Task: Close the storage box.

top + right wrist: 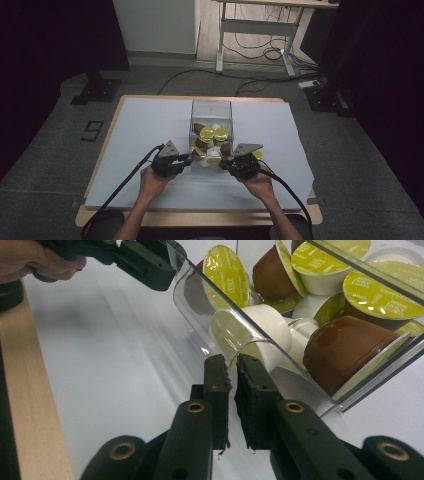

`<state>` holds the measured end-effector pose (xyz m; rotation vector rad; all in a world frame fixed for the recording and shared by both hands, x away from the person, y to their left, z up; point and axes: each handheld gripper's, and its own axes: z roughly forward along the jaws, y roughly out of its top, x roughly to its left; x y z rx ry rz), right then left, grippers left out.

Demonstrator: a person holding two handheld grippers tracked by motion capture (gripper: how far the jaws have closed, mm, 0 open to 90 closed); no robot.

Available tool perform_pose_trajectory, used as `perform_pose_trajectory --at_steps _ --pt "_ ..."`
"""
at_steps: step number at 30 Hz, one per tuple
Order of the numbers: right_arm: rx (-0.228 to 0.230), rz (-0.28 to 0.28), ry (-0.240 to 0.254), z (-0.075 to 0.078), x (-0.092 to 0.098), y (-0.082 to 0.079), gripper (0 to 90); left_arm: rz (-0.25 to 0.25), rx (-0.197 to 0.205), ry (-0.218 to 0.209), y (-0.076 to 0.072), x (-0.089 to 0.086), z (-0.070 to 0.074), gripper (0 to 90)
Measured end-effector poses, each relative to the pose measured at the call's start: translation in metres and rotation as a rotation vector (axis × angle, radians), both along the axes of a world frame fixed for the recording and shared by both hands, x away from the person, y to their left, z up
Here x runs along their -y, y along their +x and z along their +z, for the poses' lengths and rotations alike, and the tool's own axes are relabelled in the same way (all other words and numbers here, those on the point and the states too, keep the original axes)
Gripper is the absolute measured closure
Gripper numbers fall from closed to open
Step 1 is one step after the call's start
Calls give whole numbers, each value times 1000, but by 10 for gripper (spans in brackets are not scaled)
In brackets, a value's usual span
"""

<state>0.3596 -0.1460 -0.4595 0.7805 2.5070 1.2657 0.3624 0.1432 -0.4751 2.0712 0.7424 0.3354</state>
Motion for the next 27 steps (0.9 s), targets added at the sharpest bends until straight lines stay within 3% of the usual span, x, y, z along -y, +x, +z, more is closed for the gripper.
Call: perform_pose_trajectory --at_steps 6,12,16,18,21,22,27 --pt "0 2 0 0 -2 0 835 2 1 0 -6 -4 -1 644" --pt "-2 -13 4 0 -1 4 837 12 -12 -3 -10 -13 -2 514" --pt "-3 -20 5 0 -2 7 837 19 -39 -6 -11 -19 -8 426" --pt "0 -25 4 0 -2 9 836 16 -76 -19 -11 -23 -14 385" --pt "2 -32 1 0 -3 11 836 16 -100 -32 -11 -26 -20 333" --pt "1 -33 -2 0 -3 12 836 25 -119 -29 -12 -28 -26 283" --pt "5 -37 -9 1 -4 15 835 34 -135 2 -16 -31 -35 187"
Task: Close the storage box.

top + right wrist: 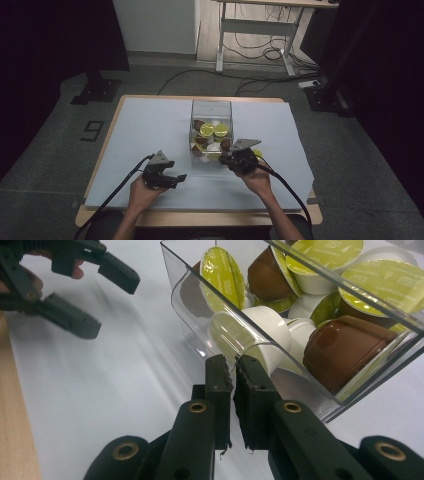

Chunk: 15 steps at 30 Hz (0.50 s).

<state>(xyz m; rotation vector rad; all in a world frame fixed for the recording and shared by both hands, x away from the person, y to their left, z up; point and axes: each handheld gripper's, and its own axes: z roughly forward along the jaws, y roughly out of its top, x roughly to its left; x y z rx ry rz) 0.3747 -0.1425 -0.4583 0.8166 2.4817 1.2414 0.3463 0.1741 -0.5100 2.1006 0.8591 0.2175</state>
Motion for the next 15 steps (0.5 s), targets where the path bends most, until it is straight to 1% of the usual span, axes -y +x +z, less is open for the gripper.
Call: perform_pose_trajectory --at_steps 3,4,8,9,11,15 --pt "0 -1 -5 1 -1 2 835 -7 -6 15 -2 -1 -3 165" --pt "2 -5 -7 1 -1 3 835 -6 -8 33 -2 -1 -5 149" --pt "1 -7 -14 2 -1 7 832 -5 -23 67 0 2 -11 135" --pt "3 -15 -11 3 -1 7 829 -5 -23 67 0 2 -11 123" --pt "10 -22 -10 5 0 10 826 -6 -32 85 0 3 -15 98" --pt "8 -36 -2 8 2 14 838 4 -35 104 1 4 -17 12"
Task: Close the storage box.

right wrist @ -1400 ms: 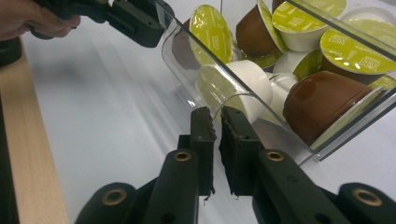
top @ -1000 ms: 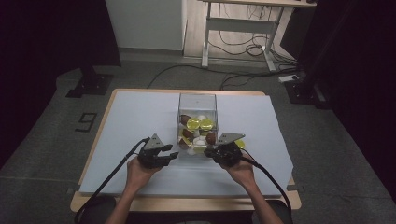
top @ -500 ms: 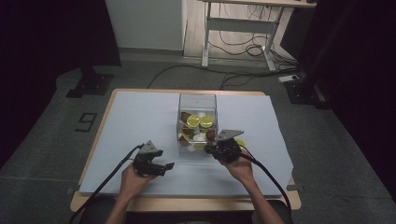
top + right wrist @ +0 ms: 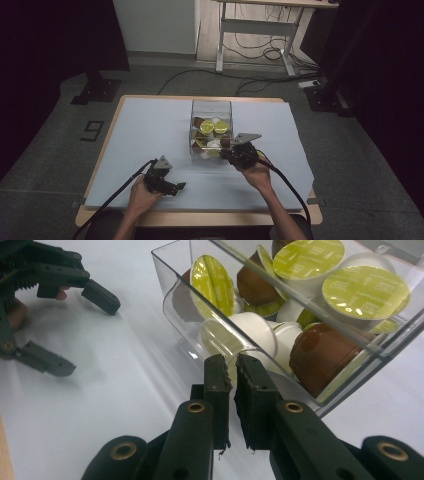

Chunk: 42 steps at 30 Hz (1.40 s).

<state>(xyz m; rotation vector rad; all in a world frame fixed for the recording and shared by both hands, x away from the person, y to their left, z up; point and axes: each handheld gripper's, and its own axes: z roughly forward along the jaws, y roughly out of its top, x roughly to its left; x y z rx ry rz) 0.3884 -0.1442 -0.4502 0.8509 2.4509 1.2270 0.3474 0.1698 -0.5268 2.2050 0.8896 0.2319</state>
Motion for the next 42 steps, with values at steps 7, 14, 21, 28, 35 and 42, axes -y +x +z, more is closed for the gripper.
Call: perform_pose_trajectory --at_steps 7,14,21,28,35,42 --pt "17 -15 -62 -3 -1 4 870 4 -4 4 1 0 0 0" --pt "13 -10 -83 -5 -1 2 796 -1 -1 4 0 0 0 0" --pt "-6 29 -34 -4 -2 -2 761 2 -3 7 0 0 0 1" --pt "-15 27 -36 -9 -8 2 799 3 -3 9 1 0 -1 3" --pt "-5 3 -37 -11 -12 5 804 7 -2 12 0 1 -1 8" --pt "6 -18 -45 -11 -14 10 803 10 3 21 0 1 -1 14"
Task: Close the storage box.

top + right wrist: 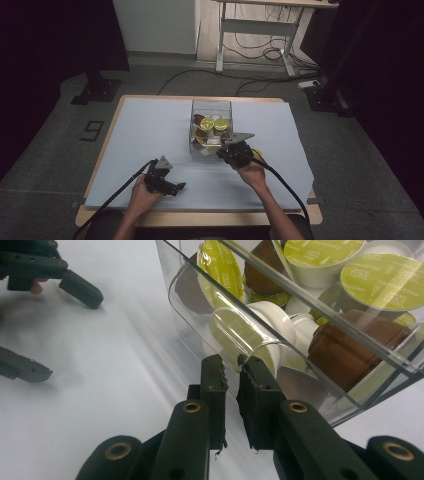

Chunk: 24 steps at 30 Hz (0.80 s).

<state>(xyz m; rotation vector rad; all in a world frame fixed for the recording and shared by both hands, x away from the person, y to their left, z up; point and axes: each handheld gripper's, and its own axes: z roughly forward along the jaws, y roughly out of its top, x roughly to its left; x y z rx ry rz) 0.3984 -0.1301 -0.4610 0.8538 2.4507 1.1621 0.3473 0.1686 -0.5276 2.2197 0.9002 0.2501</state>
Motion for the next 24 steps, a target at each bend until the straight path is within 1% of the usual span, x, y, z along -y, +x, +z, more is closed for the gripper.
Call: perform_pose_trajectory --at_steps 1,11,13,19,24 --pt "8 -2 -4 0 0 1 804 0 1 1 0 0 0 14" --pt "25 -38 -14 -1 -3 10 804 -2 7 18 -1 2 0 10" --pt "24 -45 -14 0 -4 12 803 -3 13 29 -1 3 -1 9" --pt "29 -65 -11 -1 -5 18 803 -2 19 41 -2 4 -1 9" --pt "45 -77 -23 -1 -6 22 803 -2 21 47 -2 5 -1 9"
